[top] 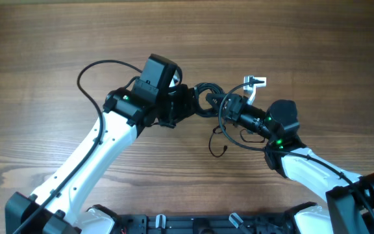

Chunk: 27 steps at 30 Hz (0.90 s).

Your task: Untangle cables

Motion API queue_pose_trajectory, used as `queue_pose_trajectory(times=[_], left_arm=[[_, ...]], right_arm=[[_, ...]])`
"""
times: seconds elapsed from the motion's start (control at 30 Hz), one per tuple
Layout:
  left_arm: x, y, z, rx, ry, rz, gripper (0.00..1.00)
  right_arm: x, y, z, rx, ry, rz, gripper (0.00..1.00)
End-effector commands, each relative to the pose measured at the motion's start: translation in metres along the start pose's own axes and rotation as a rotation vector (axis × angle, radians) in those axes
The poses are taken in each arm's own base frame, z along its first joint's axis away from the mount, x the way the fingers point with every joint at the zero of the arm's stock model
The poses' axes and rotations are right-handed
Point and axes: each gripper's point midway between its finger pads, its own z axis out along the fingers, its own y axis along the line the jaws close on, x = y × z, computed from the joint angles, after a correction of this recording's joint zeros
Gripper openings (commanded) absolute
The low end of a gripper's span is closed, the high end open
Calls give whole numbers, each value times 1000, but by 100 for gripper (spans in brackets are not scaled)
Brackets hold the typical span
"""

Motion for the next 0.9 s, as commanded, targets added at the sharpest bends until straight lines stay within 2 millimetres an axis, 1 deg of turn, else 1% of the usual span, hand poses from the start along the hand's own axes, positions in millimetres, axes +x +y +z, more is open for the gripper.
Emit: queue_pose_trajectory(times=[0.0, 0.07, 0.13, 0.17, 0.2, 0.23, 0.27, 0.3, 0.33, 0.4, 0.43, 0.57, 0.63, 0.67, 0.73, 0.8, 0.87], left_arm=[[-2, 7, 13, -26, 12, -25, 4], [-6, 10, 14, -42, -7, -23, 4], [-14, 16, 13, -66, -44, -1, 4], [-20, 18, 10, -67, -53, 43, 4], [-30, 22, 3, -64, -78, 64, 4], [-36, 25, -3, -61, -96, 51, 4], [-41, 26, -8, -54, -110, 38, 9], [-43, 29, -12, -44, -106, 20, 48], [-41, 30, -13, -39, -88, 8, 46], [-32, 38, -12, -69, -51, 6, 32], [-26, 39, -10, -79, -33, 31, 25], [-13, 34, -2, -80, -3, 74, 28], [-16, 32, -2, -69, -12, 112, 35], [-23, 31, -9, -41, -22, 154, 40], [-23, 22, -24, 50, -5, 217, 49], [-24, 14, -39, 120, -8, 240, 54], [-23, 12, -44, 133, -16, 245, 55]], right_arm=[[-6, 16, 0, -57, -19, -23, 4], [-7, 15, 0, -53, -29, -30, 5], [-9, 15, 0, -51, -37, -32, 5], [-11, 14, 0, -47, -47, -30, 5], [-13, 14, 0, -44, -58, -29, 5], [-15, 13, -1, -41, -69, -27, 6], [-16, 13, -1, -40, -75, -27, 6], [-16, 13, -1, -40, -77, -27, 7], [-16, 13, -1, -40, -78, -27, 7], [-16, 13, -1, -40, -79, -27, 8], [-16, 13, -1, -41, -80, -28, 8], [-16, 13, -1, -41, -80, -27, 9], [-16, 13, -1, -39, -79, -26, 10], [-16, 12, -1, -38, -79, -27, 10], [-16, 12, -1, -38, -80, -27, 11], [-17, 12, -1, -37, -83, -24, 11], [-17, 12, -1, -37, -83, -22, 11]])
